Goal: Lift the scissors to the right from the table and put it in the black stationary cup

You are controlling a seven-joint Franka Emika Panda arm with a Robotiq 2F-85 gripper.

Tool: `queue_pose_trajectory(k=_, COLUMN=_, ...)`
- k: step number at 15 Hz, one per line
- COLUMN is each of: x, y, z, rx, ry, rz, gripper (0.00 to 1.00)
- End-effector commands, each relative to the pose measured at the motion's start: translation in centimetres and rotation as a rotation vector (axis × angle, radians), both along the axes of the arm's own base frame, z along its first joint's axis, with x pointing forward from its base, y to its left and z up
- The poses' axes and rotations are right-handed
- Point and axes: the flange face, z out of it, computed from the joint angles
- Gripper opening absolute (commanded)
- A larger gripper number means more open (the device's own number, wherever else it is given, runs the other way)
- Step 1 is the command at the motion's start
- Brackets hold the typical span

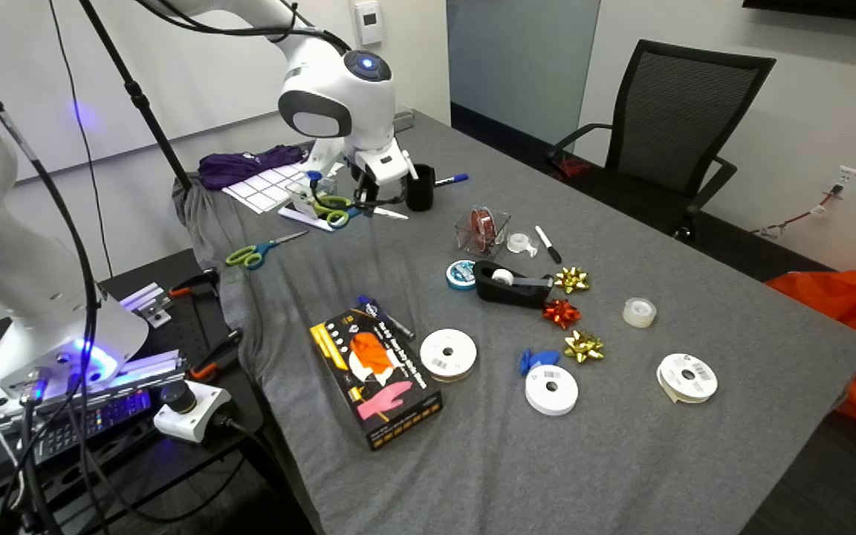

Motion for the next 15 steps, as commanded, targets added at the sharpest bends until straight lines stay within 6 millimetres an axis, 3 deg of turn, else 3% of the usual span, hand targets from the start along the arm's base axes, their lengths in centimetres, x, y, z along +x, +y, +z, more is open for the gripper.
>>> queue_pose_trajectory(k=1, x=0.1, y=2.4, z=2.5, rx=0.084, ry=-0.035, rz=-0.075, gripper=0.06)
queue_pose_trajectory(k=5, x=0.7, y=4.4, z=3.8, rx=0.132, ry=-0.032, rz=-0.158, gripper=0.06)
queue_pose_trajectory(k=9, x=2.6, y=6.0, z=4.9, rx=0.190, ry=0.032, rz=-0.282, gripper=0.06)
queue_pose_trajectory(k=15, x=7.2, y=5.5, z=7.5, rx=0.323, ry=0.063, rz=-0.339, gripper=0.06)
